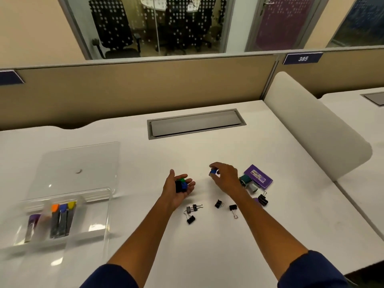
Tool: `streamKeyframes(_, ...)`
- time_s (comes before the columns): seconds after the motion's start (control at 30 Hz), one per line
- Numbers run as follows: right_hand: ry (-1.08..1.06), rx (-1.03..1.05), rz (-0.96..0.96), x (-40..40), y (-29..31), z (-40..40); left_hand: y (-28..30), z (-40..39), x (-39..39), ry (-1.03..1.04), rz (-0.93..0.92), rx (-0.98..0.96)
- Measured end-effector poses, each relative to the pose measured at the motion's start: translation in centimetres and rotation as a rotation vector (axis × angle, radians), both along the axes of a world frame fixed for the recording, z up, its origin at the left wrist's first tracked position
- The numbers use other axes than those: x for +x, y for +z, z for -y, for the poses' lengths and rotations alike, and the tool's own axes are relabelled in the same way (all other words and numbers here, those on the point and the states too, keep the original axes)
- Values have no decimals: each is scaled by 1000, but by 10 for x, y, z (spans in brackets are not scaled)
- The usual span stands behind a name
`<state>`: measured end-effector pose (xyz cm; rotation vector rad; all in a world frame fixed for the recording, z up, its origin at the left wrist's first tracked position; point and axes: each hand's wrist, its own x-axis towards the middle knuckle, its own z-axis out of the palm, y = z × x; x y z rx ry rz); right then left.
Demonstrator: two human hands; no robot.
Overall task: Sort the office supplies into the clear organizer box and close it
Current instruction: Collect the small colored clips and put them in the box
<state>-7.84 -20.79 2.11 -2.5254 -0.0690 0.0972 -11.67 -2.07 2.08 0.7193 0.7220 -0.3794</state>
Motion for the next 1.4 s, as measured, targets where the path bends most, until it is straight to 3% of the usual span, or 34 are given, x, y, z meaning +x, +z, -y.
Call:
streamKeyframes(0.17,83,492,-31,-25,25,-65,6,-19,-9,144,10,-114)
streamKeyframes(0.4,12,752,-161,-66,27,-154,20,-58,-36,358,51,-241)
streamKeyframes(0.6,-61,948,-268,-102,32,-230,41,-97,-71,420,59,-61)
streamKeyframes(0.77,-73,1085,-398,-126,40,-286,52,-146,-95,440,48,270)
streamKeyframes(0.87,-109,1181,-501,-139,45,-314,46,-175,-110,499,75,251)
streamKeyframes(0.97,-159,1243,-564,-146,43,-333,42,-195,-119,661,110,136)
streamKeyframes(1.2,-178,1102,-549,-148,30,-354,36,-219,-127,560,63,397)
streamKeyframes(1.4,-142,987,-361,-138,32,-338,31,-232,-126,453,127,571)
